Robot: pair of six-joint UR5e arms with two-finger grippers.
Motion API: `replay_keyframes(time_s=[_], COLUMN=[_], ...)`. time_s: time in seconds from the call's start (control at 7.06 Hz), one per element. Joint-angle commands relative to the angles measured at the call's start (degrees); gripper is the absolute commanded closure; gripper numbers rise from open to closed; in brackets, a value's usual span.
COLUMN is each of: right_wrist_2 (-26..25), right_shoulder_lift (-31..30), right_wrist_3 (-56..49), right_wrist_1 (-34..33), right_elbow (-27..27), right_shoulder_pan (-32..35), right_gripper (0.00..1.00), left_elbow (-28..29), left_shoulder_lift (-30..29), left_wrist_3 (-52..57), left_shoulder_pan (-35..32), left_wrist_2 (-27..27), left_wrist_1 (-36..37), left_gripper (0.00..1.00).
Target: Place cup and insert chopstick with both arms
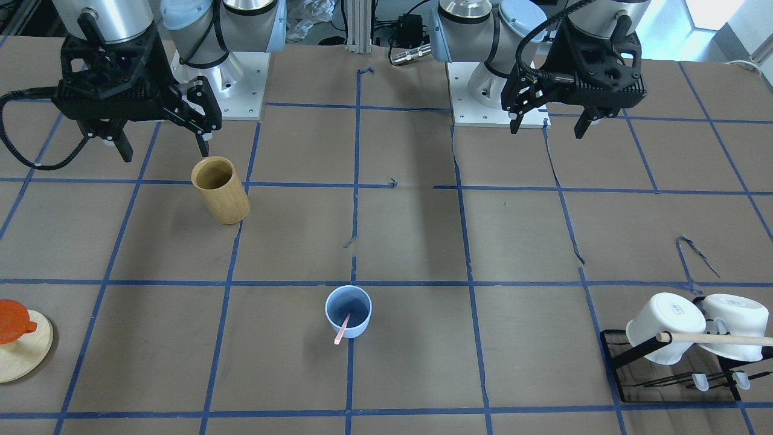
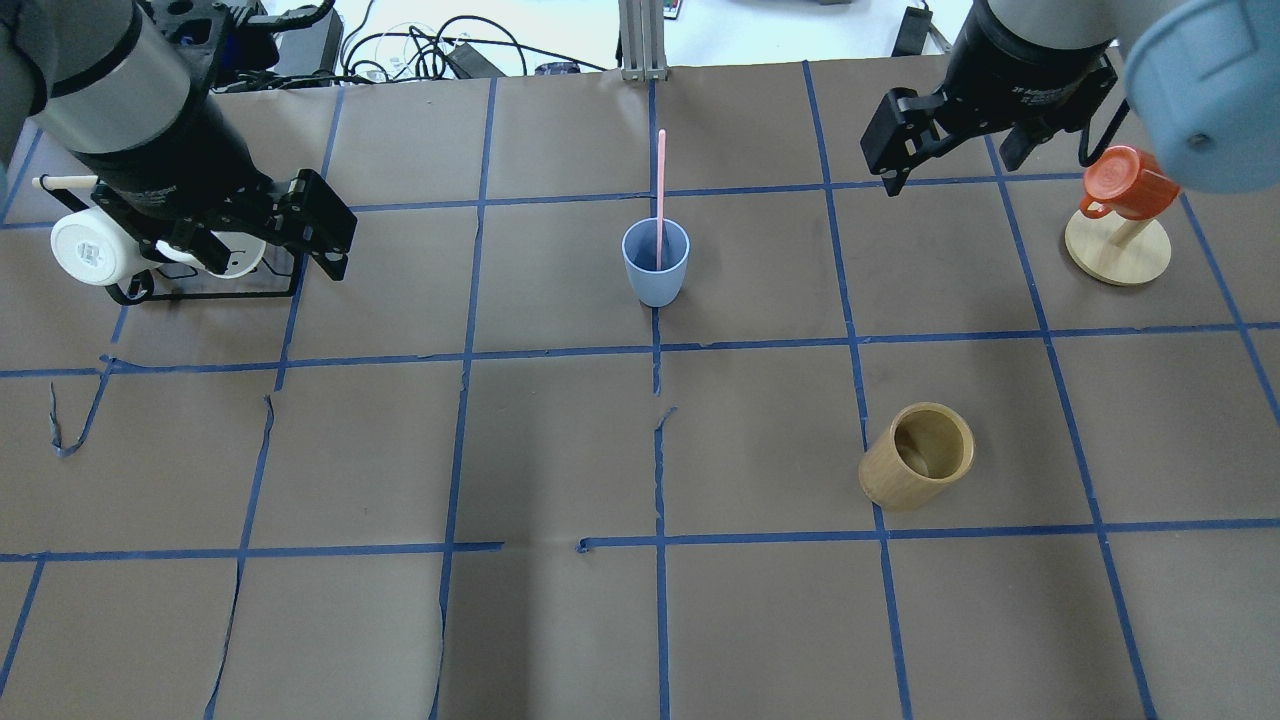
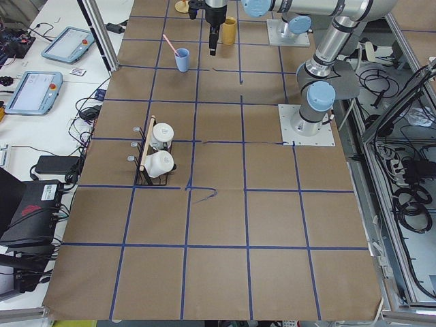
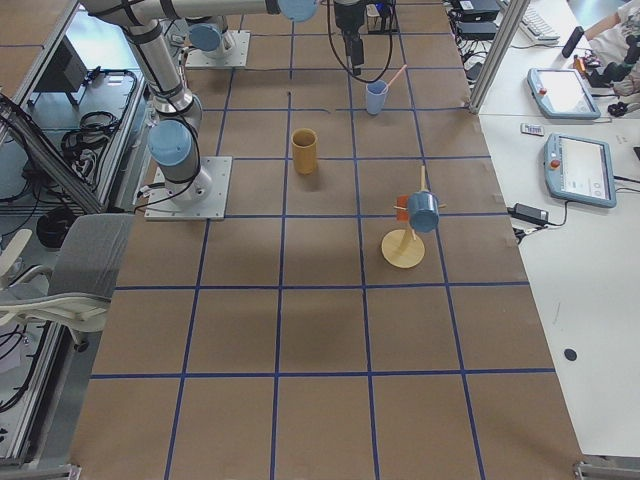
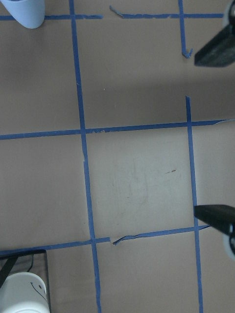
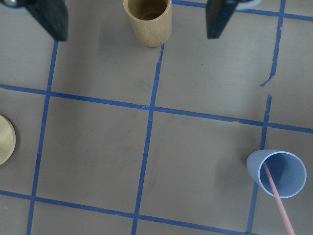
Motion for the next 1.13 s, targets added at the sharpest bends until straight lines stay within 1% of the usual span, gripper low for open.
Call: replay_keyframes(time_s=[0.0, 0.42, 0.57, 0.99], right_wrist_2=[0.1, 0.1, 0.1, 0.8], right_shoulder_lift=[-0.1, -0.2, -0.5, -1.0], right_wrist_3=[0.0, 0.1, 0.1, -0.1], right_wrist_1=[0.0, 0.5, 1.9, 2.9], right_elbow=[0.1, 0.0, -0.4, -0.3], right_shoulder_pan=[-0.2, -0.2, -0.2, -0.1], right_gripper=[0.00, 0.00, 0.00, 0.00], left_elbow=[0.0, 0.0, 0.0, 0.0], left_shoulder_lift=[-0.1, -0.2, -0.2, -0.2], left_wrist_3=[0.0, 0.0, 0.0, 0.0], left_shoulder_pan=[0.0, 0.1, 0.1, 0.1], left_wrist_2=[-0.1, -0.2, -0.2, 0.0], left_wrist_1=[0.1, 0.1, 0.1, 0.1], left_gripper=[0.00, 0.00, 0.00, 0.00])
